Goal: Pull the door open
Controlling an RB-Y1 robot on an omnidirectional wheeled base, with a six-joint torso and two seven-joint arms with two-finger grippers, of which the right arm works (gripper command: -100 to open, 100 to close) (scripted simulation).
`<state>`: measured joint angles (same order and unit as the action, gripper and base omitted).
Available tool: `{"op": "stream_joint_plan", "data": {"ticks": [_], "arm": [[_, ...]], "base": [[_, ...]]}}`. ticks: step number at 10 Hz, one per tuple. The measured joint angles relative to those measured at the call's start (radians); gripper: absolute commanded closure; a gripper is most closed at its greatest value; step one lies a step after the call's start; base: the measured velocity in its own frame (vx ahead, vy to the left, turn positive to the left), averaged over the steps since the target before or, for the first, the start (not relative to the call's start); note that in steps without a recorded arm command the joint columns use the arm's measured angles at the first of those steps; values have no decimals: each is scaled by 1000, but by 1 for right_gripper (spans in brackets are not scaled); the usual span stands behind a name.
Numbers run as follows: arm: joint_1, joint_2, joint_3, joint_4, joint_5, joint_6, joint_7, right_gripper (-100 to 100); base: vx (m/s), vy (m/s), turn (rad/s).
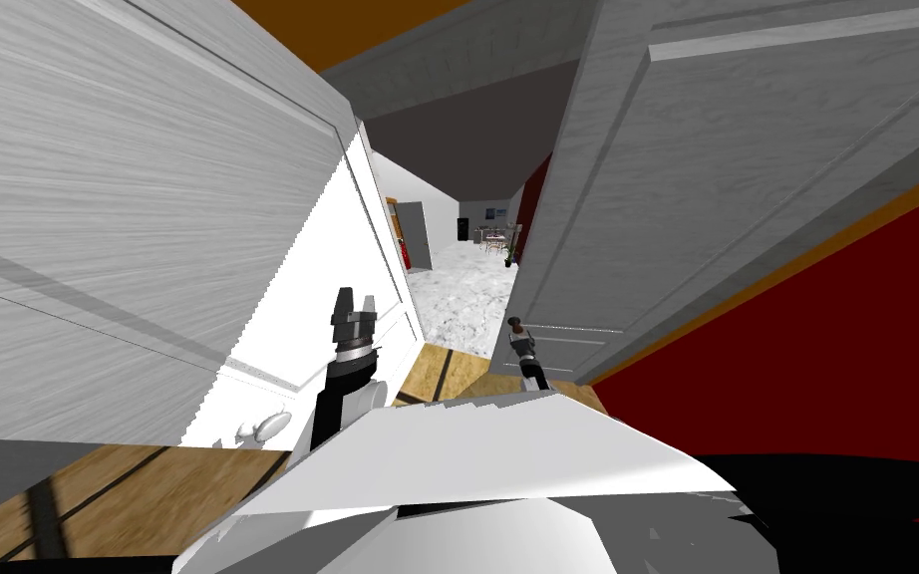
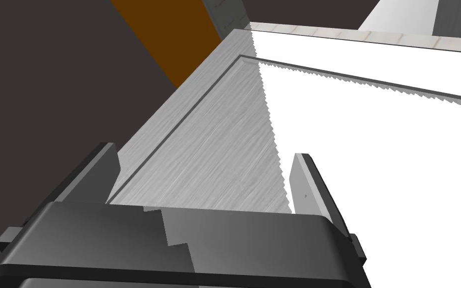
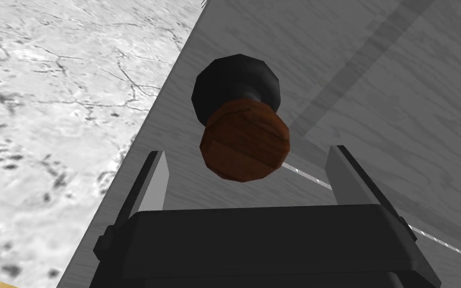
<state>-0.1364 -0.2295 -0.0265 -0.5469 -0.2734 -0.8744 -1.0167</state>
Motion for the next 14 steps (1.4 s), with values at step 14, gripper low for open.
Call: {"op": "stream_joint_plan", "data": {"ticks": [14], "arm": [[-29,41,57,-15,-118,31,-367,-100]], "base": [[-59,-16,15]]}}
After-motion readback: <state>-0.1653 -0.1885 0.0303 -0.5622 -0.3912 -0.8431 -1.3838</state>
